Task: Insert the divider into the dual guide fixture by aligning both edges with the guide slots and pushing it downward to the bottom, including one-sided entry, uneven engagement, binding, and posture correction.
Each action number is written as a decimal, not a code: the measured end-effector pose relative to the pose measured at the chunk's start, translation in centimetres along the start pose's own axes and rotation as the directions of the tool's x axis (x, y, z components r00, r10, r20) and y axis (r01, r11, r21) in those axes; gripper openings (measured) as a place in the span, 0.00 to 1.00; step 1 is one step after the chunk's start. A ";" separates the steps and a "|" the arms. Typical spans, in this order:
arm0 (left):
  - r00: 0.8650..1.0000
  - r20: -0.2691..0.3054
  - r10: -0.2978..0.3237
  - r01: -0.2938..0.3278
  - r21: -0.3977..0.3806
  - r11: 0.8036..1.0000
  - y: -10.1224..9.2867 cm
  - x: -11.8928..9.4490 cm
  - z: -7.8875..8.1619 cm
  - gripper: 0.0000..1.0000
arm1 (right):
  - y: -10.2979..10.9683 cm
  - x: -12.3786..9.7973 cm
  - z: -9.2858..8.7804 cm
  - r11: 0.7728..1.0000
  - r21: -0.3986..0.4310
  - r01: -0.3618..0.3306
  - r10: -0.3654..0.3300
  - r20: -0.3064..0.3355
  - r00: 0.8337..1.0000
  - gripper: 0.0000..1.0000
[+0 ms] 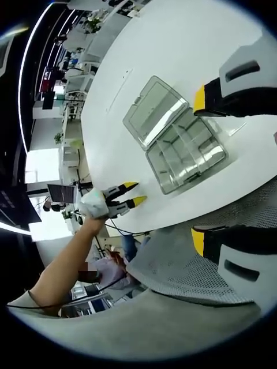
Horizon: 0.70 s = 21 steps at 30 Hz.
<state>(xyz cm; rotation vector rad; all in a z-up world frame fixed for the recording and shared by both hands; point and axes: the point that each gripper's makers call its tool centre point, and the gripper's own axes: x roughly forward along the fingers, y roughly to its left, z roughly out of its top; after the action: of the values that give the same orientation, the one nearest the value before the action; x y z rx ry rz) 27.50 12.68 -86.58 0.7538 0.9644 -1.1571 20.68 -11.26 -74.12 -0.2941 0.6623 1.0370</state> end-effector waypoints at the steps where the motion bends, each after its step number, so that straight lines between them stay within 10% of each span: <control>1: 1.000 -0.001 0.000 0.000 0.001 1.000 -0.1 0.0 0.0 0.29 | 0.0 0.0 0.0 1.000 -0.001 -0.001 0.001 0.000 1.000 0.75; 21: 0.997 0.076 0.018 -0.018 0.002 1.000 -1.6 -1.7 3.3 0.28 | 0.3 0.2 0.7 1.000 -0.007 -0.016 0.016 0.020 1.000 0.75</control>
<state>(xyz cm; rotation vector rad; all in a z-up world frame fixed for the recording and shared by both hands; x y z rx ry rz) 26.49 10.06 -83.65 0.7145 0.8905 -1.1639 20.76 -10.66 -73.72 -0.2852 0.6443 1.0561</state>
